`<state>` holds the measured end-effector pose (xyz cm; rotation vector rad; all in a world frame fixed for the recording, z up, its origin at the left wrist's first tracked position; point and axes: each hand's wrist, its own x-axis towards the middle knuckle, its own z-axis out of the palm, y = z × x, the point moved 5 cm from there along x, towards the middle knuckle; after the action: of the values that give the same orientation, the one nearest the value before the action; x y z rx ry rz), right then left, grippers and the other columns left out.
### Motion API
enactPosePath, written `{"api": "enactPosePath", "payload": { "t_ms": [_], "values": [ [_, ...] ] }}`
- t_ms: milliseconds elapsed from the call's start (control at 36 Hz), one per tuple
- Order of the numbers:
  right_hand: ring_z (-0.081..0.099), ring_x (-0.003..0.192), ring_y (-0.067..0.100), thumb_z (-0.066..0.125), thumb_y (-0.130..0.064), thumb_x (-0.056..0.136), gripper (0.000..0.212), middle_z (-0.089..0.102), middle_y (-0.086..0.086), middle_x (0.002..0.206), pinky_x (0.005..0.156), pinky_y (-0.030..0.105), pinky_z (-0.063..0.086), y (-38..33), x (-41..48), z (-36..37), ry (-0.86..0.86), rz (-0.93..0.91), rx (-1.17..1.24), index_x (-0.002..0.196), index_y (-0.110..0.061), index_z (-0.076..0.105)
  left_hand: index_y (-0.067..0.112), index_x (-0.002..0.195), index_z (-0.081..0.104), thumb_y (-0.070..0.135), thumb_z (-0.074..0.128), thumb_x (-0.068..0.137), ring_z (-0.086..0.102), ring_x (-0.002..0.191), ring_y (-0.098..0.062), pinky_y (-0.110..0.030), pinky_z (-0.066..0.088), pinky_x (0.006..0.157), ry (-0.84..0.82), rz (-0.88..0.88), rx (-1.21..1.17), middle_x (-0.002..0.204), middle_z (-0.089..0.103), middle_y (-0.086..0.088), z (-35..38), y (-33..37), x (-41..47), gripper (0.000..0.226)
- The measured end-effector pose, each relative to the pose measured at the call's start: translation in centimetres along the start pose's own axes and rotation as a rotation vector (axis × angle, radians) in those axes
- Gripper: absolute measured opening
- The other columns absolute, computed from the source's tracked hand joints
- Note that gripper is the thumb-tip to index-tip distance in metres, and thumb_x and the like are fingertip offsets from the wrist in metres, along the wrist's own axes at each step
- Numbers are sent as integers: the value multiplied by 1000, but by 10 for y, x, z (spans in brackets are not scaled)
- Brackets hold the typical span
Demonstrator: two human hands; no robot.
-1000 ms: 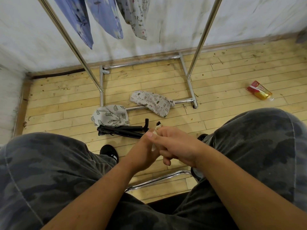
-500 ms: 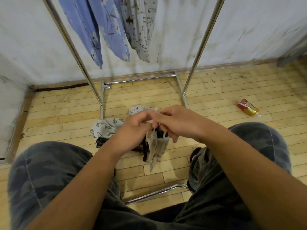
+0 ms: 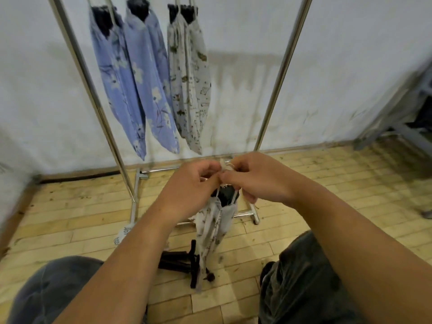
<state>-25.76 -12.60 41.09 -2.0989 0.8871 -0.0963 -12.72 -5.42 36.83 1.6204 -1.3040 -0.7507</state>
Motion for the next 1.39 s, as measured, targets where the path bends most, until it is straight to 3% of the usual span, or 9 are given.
{"api": "enactPosePath", "payload": {
  "t_ms": [83, 194, 389, 528, 639, 806, 1000, 1222, 1389],
  "values": [
    [54, 51, 12, 61, -36, 100, 36, 57, 4, 62, 56, 26, 47, -11, 6, -19, 67, -51, -4, 91, -1, 66, 37, 99, 72, 29, 64, 102, 69, 89, 8, -10, 52, 75, 38, 37, 10, 92, 75, 24, -12, 15, 13, 12],
    [55, 50, 11, 64, -31, 97, 24, 58, -4, 59, 52, 24, 46, -20, 13, -44, 180, -90, 19, 83, -12, 69, 21, 101, 74, 25, 63, 102, 70, 87, -3, -16, 54, 76, 65, 65, 9, 93, 77, 10, -25, 37, 28, 12],
    [57, 51, 5, 63, -22, 99, 14, 67, -4, 76, 53, 18, 46, -39, 20, -80, 354, -219, 136, 87, -17, 69, 29, 94, 69, 30, 62, 102, 69, 88, 0, -23, 52, 83, 80, 80, 13, 89, 75, 17, -41, 70, 51, 11],
    [68, 60, 14, 61, -27, 102, 10, 67, -10, 89, 58, 23, 49, -56, 27, -103, 460, -283, 173, 95, -24, 69, 26, 94, 68, 34, 59, 103, 66, 80, 6, -6, 44, 69, 148, 134, 13, 87, 75, 18, -56, 101, 68, 16],
    [70, 62, 17, 62, -27, 101, 11, 69, -12, 88, 62, 30, 54, -67, 32, -121, 516, -311, 237, 95, -26, 70, 27, 92, 68, 36, 58, 103, 66, 80, 5, -6, 44, 67, 176, 169, 23, 87, 75, 17, -65, 122, 82, 17],
    [69, 57, 17, 67, -29, 99, 9, 74, -7, 86, 57, 20, 48, -78, 41, -140, 603, -353, 316, 95, -25, 73, 26, 96, 69, 37, 58, 103, 67, 80, 5, -7, 45, 65, 203, 187, 45, 86, 75, 18, -78, 142, 100, 17],
    [68, 60, 11, 70, -36, 96, 9, 75, -9, 89, 61, 24, 48, -92, 63, -166, 723, -366, 359, 97, -28, 75, 25, 95, 70, 39, 57, 104, 68, 83, 6, -8, 45, 69, 219, 184, 66, 88, 76, 12, -96, 168, 127, 21],
    [68, 72, 6, 72, -33, 94, 8, 74, -13, 83, 77, 37, 62, -110, 91, -194, 778, -418, 332, 96, -27, 77, 22, 92, 70, 37, 59, 103, 56, 52, 6, -8, 38, 52, 335, 223, 128, 85, 77, 12, -121, 185, 155, 22],
    [68, 76, 7, 70, -29, 96, 6, 70, -17, 85, 81, 41, 62, -122, 115, -208, 798, -419, 294, 98, -28, 76, 22, 92, 72, 37, 57, 104, 56, 54, 5, -9, 38, 51, 369, 206, 196, 74, 72, 21, -138, 193, 176, 25]
  ]
}}
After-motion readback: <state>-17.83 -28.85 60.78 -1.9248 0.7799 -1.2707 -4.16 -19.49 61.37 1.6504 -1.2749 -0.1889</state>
